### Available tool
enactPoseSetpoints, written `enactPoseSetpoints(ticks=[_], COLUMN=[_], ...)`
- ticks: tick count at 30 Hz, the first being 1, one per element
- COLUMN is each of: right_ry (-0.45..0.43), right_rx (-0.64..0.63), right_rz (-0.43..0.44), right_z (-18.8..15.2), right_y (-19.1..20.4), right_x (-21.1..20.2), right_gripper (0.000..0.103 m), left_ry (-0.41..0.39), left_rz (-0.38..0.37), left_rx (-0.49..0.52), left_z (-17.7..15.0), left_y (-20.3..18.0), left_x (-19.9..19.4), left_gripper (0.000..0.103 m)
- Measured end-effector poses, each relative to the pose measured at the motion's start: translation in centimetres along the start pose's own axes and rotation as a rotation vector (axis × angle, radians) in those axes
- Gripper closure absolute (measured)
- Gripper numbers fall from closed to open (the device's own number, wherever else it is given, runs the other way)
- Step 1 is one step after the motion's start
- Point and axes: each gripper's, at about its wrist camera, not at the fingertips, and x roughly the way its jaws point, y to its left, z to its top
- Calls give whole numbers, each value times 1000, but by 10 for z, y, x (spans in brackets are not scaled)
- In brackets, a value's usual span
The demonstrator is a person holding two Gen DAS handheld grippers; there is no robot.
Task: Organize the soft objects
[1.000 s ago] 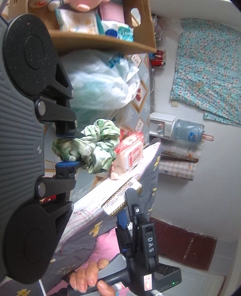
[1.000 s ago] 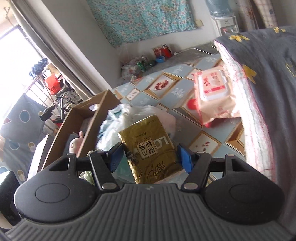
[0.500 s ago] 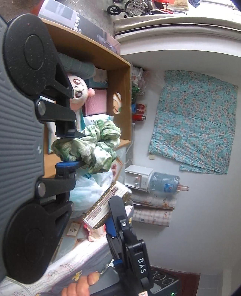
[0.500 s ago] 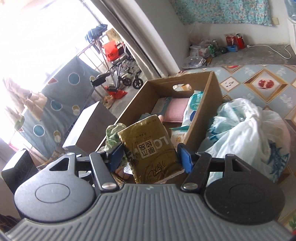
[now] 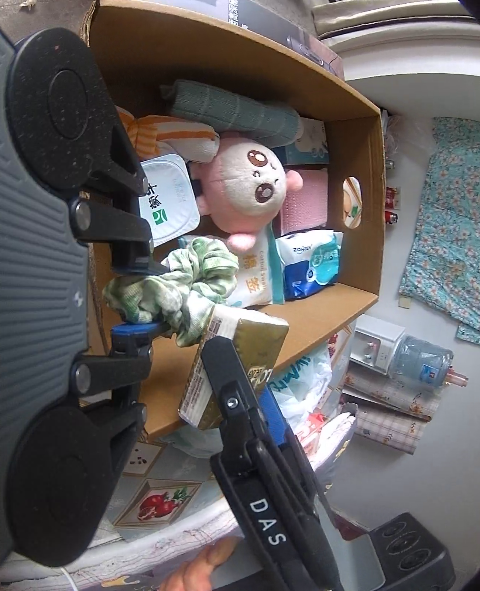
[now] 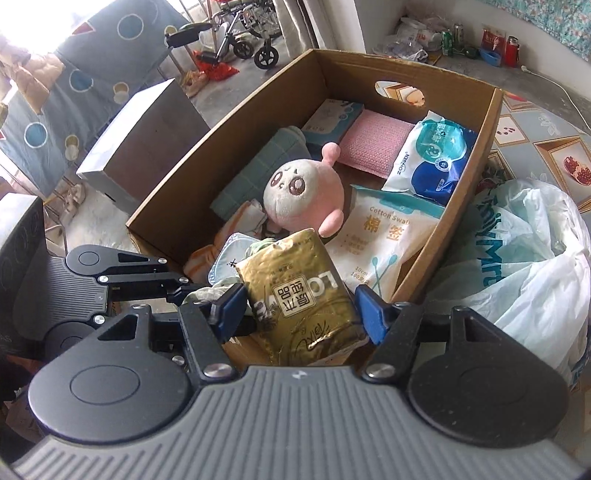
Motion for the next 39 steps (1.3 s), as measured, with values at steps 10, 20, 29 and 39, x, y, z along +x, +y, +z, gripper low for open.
enactPoseSetpoints(ticks=[10, 20, 29, 39], right_ry=[60, -95, -438, -586], right_rx=[-9, 41, 199, 330], right_rz=[-21, 18, -40, -295], right_z=[1, -6, -59, -136], right_y=[-2, -14, -39, -12], right_x=[20, -11, -63, -76], right_gripper=[31, 29, 15, 1], left_ry=[36, -53, -186, -252], left_rz=[-15, -6, 52, 196], left_rx=[-16, -28, -45, -39], left_z=[-2, -3, -5, -9], left_y=[7, 5, -11, -40], left_x=[6, -13, -34, -50], left_gripper=[64, 43, 10, 0])
